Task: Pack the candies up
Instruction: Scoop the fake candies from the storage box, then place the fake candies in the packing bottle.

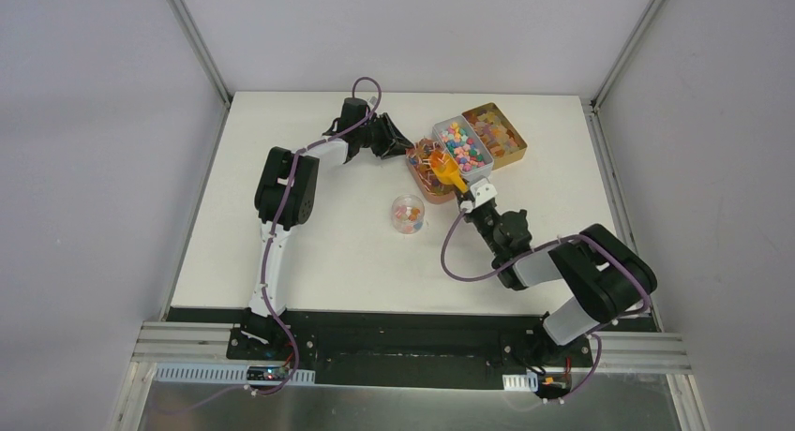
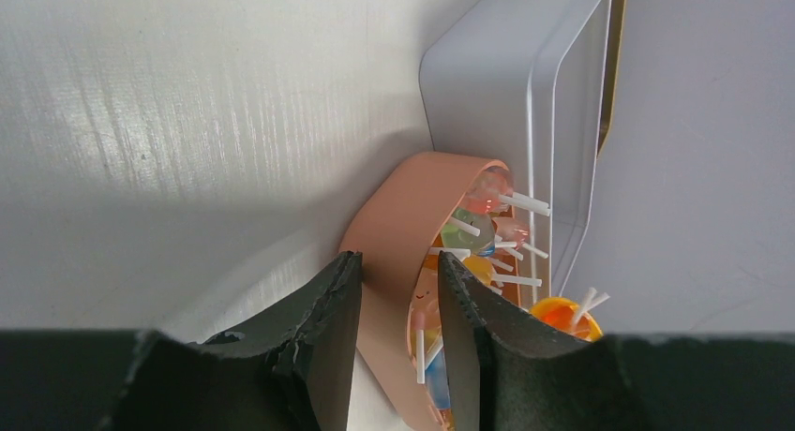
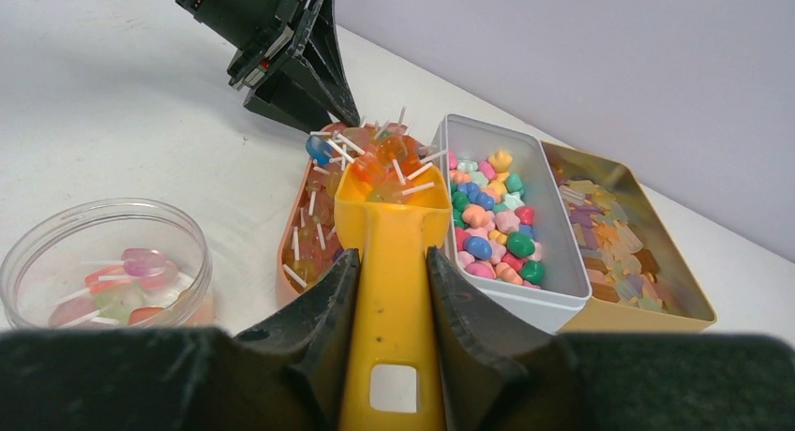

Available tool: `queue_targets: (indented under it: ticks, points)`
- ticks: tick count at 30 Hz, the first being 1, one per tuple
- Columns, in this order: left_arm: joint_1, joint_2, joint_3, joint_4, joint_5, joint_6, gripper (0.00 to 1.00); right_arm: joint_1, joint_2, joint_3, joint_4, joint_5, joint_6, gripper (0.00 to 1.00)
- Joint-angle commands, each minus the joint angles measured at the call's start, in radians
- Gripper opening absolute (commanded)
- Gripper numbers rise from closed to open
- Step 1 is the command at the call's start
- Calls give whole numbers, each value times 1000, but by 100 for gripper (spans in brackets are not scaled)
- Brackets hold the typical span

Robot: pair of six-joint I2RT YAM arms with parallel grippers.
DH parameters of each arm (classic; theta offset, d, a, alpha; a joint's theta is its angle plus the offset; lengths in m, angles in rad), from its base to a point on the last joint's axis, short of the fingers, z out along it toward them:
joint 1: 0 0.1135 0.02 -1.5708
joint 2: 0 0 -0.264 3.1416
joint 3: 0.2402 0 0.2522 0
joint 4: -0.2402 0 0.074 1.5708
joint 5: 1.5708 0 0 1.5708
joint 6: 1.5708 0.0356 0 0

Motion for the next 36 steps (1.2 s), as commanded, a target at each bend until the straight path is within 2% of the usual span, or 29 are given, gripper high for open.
queue_targets:
  ticks: [1, 13, 24, 36]
  points:
    - [-20, -23, 35, -2, 35, 15, 36, 5, -67, -13, 79, -7, -20, 0]
    - [-20, -70, 28, -29, 27, 37, 36, 5, -247, -57, 69, -30, -40, 0]
    - [-20, -126, 28, -63, -4, 72, 36, 5, -499, -49, -125, -123, -51, 0]
    - [-17, -223, 3, -164, -50, 170, 36, 6, -675, -72, -179, -190, -27, 0]
